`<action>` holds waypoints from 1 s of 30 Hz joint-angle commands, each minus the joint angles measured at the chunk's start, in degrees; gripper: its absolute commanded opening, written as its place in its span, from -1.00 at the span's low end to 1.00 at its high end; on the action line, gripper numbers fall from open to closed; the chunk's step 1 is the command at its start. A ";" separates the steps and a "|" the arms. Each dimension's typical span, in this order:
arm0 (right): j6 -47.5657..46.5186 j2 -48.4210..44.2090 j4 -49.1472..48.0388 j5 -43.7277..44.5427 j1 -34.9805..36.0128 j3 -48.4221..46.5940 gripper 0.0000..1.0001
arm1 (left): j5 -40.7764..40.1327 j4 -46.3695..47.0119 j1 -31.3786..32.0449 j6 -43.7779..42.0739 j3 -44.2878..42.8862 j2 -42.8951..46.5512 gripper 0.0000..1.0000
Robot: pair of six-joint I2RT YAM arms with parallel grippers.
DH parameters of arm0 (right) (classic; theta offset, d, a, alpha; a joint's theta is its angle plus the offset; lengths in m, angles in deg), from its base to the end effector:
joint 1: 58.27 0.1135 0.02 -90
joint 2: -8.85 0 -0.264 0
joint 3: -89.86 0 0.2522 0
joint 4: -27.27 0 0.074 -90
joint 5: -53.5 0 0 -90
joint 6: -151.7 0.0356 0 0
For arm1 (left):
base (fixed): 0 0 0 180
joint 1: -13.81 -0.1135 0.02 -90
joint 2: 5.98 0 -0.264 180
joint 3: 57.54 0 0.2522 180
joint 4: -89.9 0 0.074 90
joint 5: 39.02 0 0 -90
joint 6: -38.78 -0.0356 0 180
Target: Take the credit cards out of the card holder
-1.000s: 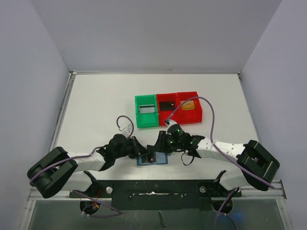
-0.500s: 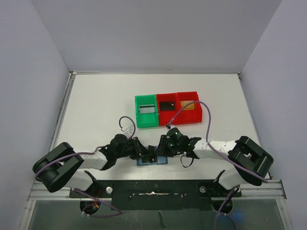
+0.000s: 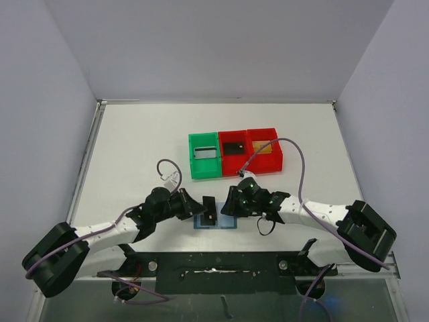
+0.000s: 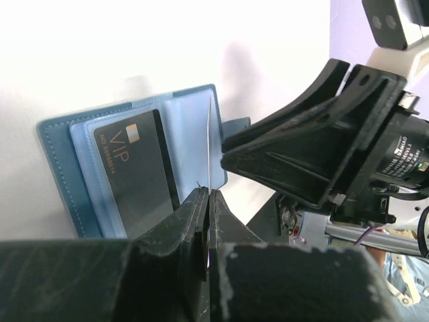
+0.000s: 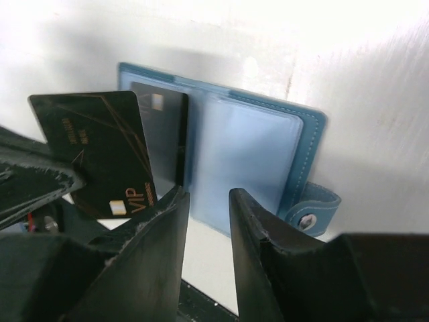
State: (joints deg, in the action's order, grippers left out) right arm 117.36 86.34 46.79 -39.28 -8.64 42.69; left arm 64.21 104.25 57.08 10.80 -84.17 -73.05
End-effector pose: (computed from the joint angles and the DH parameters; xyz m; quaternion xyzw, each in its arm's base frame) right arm 0.1614 0.1925 0.1602 0.0411 0.9381 0.2867 0.1901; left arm 0.1449 -0.1476 0.1453 -0.0771 0.8415 -0.4772 0.2413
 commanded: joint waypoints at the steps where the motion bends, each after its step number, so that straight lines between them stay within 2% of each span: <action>1: -1.68 -6.59 -3.99 0.77 -0.05 -0.68 -0.33 | -3.54 -8.32 -1.54 -3.17 -1.11 6.75 -1.00; 5: -2.08 -6.22 -7.28 -2.21 0.00 -0.92 -0.27 | -5.58 -14.48 -2.88 -3.83 -0.83 11.47 -1.00; 12: -1.81 1.79 -12.18 -9.09 0.20 -3.44 -0.28 | -10.36 -21.72 -4.10 -3.40 -0.23 20.69 -1.00; 18: -3.51 7.40 -11.57 -10.91 1.09 -6.64 -0.29 | -11.66 -24.48 -4.72 -3.27 0.58 25.10 -1.00; 22: -4.33 8.13 -9.90 -9.96 1.33 -7.64 -0.27 | -11.60 -24.23 -4.92 -3.07 1.16 26.04 -1.00; 25: -5.10 9.66 -4.40 -4.53 0.77 -8.37 -0.24 | -11.33 -23.87 -5.03 -3.12 1.06 26.05 -1.00; 30: -7.12 12.03 2.70 -0.74 -0.14 -8.34 -0.23 | -9.66 -22.50 -5.12 -3.68 0.90 25.96 -1.00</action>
State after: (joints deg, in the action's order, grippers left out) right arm 112.77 97.45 43.10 -44.66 -8.16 35.34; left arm 53.59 79.07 52.31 8.09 -82.79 -47.72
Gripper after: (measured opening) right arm 0.381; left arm 0.010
